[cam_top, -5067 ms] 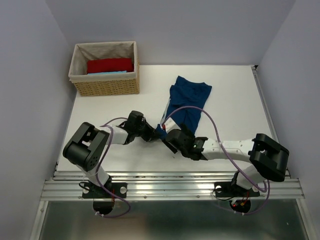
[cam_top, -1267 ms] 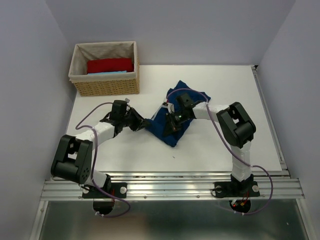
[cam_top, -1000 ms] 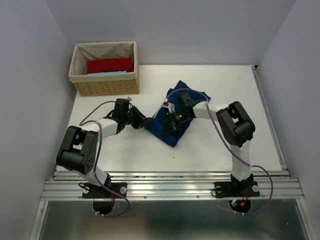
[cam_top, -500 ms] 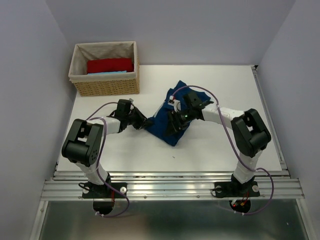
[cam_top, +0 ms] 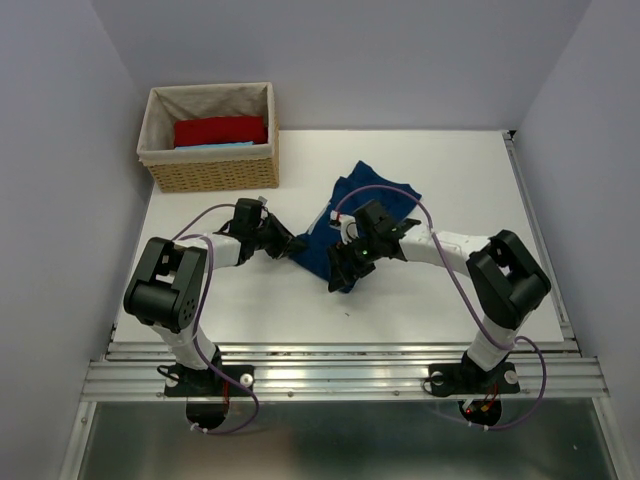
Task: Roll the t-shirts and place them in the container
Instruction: Roll the T-shirt to the center of the board.
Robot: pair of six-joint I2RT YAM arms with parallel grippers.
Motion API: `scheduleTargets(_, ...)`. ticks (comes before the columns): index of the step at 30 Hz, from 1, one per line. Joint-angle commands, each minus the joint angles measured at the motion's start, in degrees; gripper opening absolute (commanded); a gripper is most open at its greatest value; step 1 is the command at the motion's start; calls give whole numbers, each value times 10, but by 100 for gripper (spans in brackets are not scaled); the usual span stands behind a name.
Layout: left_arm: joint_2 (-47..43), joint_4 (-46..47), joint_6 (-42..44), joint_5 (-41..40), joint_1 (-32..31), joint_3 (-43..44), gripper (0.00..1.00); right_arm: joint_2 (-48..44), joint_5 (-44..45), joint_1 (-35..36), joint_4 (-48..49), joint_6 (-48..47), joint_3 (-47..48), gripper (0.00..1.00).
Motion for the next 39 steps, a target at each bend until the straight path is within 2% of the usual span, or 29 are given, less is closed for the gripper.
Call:
scheduleTargets(1,-3,13,2,6,0,18,10,0,27,8,29,-9,12,81)
scheduleTargets(6,-2,13,1,6,0,18,10,5,62,21,27,-10,14,78)
scheduleTargets(9,0,13,1,6,0,17,10,6,82,21,22,-10,15,69)
scheduleTargets(13,0,13,0,5,0,17,10,10,92,21,16,-12,18,44)
scheduleTargets(15,-1,13,0,6,0,17,10,8,90,21,17,-12,18,36)
scheduleTargets(16,-1,12,0,5,0,16,10,7,88,21,18,-12,19,28)
scheduleTargets(19,-3,7,2,5,0,17,10,2,70,21,16,-10,23,15)
scheduleTargets(22,-8,3,6,5,0,16,10,1,34,21,17,-1,33,8)
scheduleTargets(28,-7,0,9,5,3,16,10,32,-79,-18,7,-5,57,2)
scheduleTargets(39,-3,-5,21,5,12,21,10,116,-148,-89,-88,-55,138,9)
